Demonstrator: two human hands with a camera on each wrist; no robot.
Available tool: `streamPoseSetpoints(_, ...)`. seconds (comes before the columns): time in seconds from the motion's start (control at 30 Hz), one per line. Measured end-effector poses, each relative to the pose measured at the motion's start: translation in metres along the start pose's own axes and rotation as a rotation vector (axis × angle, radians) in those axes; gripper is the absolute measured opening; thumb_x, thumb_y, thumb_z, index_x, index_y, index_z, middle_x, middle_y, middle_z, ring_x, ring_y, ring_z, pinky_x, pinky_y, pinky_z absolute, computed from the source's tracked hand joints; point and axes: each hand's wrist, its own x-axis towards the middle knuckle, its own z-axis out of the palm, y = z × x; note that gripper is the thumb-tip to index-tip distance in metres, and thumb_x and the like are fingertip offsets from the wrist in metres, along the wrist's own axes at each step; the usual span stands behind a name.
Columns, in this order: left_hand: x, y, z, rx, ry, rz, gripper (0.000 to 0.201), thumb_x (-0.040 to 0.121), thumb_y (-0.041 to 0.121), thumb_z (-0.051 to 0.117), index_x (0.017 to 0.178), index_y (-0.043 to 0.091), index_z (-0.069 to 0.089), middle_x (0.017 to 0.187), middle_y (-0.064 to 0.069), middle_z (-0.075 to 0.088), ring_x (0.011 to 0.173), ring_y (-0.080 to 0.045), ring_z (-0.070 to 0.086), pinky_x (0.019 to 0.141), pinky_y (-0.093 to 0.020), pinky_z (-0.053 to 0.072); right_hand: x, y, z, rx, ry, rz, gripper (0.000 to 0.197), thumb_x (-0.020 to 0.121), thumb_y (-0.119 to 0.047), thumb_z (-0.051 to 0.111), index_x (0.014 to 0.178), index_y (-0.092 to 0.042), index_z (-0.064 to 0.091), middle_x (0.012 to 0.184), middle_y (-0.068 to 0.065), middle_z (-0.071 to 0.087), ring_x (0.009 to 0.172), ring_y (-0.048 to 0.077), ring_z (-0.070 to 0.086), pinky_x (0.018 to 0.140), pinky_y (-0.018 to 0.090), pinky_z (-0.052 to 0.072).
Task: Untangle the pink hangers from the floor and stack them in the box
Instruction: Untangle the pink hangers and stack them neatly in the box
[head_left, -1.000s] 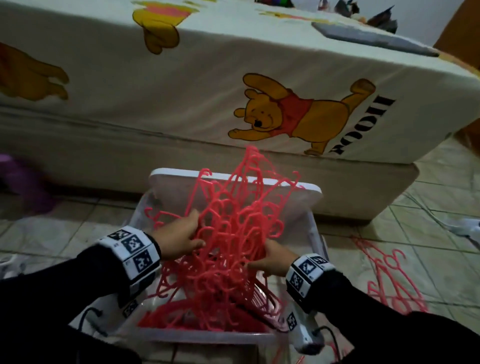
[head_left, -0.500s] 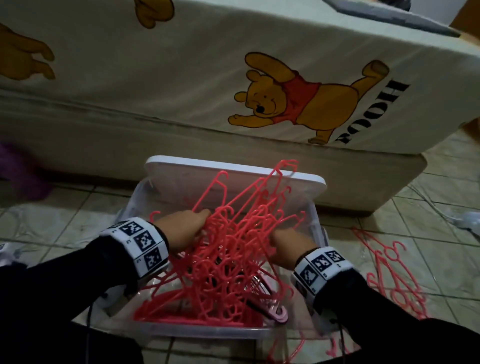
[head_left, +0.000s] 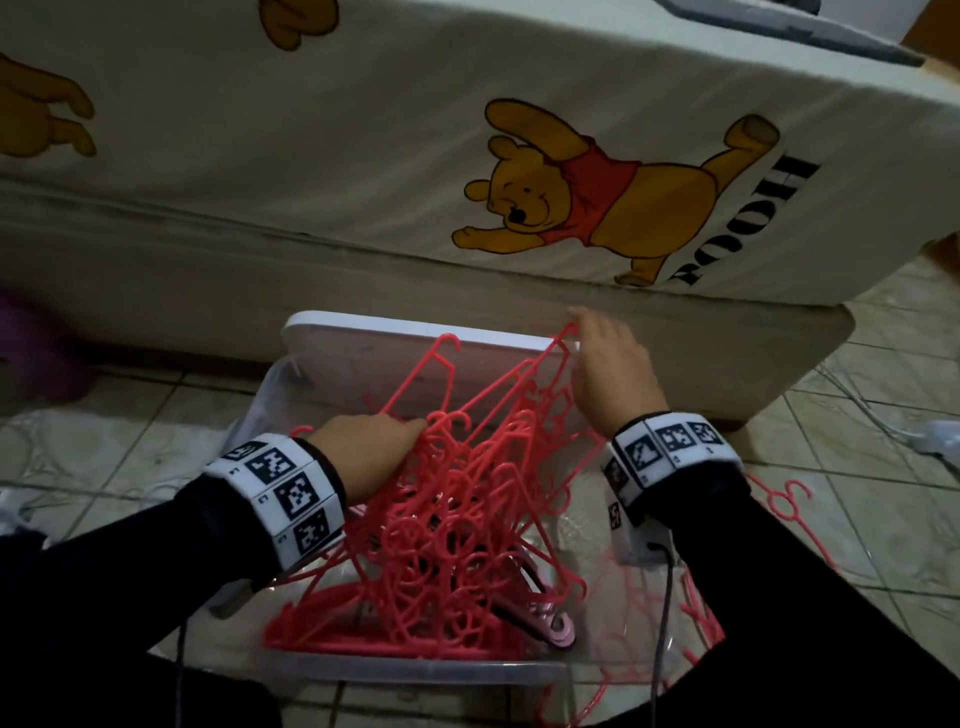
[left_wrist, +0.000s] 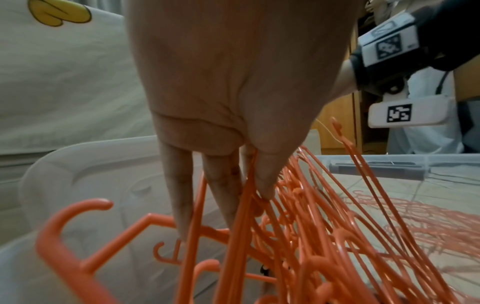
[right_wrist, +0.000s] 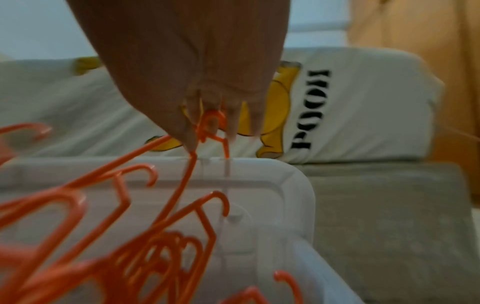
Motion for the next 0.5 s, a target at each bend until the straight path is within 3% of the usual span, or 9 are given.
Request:
streamPoseSetpoints(0.07,0.000,-0.001,-0.001,0.003,-0.012,0.000,0.034,0.101,0.030,0.038,0.134,0.023,0.036,0.122,-0.006,0.059,0.109,-0.028,0.060,0.089,-0.043,0.050,0.007,0.006,-0.004,0.126,0.024,0.024,0.043,0.084,0.006,0.047,0.123,-0.011,0.049,0.124,0.012,0.053,0.116,0.031,0.047,0.092,0.041,0.044)
streamPoseSetpoints(0.2,-0.001,-0.005,-0.002,0.015,-0.025,0.002,0.035,0.100,0.027,0.038,0.134,0.021,0.036,0.122,-0.006,0.059,0.109,-0.028,0.060,0.089,-0.046,0.050,0.014,0.010,-0.023,0.253,0.224,-0.032,0.026,0.085,0.008,0.050,0.104,-0.003,0.062,0.101,0.016,0.067,0.096,0.031,0.062,0.081,0.040,0.050)
streamPoseSetpoints(0.3,-0.002,-0.008,-0.001,0.041,-0.036,-0.012,0.034,0.100,0.026,0.039,0.132,0.017,0.037,0.121,-0.008,0.059,0.109,-0.029,0.059,0.087,-0.044,0.050,0.011,0.007,-0.045,0.353,0.409,-0.122,0.012,0.090,-0.004,0.056,0.093,-0.005,0.067,0.090,0.010,0.070,0.083,0.023,0.064,0.071,0.027,0.047)
streamPoseSetpoints(0.43,0.001,-0.011,-0.002,0.049,-0.048,-0.015,0.031,0.099,0.028,0.040,0.127,0.014,0.040,0.121,-0.009,0.059,0.108,-0.029,0.060,0.085,-0.042,0.050,0.000,0.008,-0.083,0.481,0.630,-0.179,0.011,0.091,-0.015,0.059,0.095,-0.009,0.068,0.088,-0.003,0.067,0.073,0.007,0.060,0.065,0.004,0.043)
streamPoseSetpoints(0.5,0.002,-0.013,-0.002,0.061,-0.043,-0.021,0.028,0.099,0.027,0.039,0.124,0.013,0.041,0.119,-0.009,0.059,0.107,-0.029,0.060,0.085,-0.044,0.050,-0.009,0.011,-0.101,0.502,0.700,-0.193,0.017,0.093,-0.026,0.057,0.100,-0.016,0.069,0.088,-0.008,0.066,0.073,0.006,0.063,0.066,0.009,0.048)
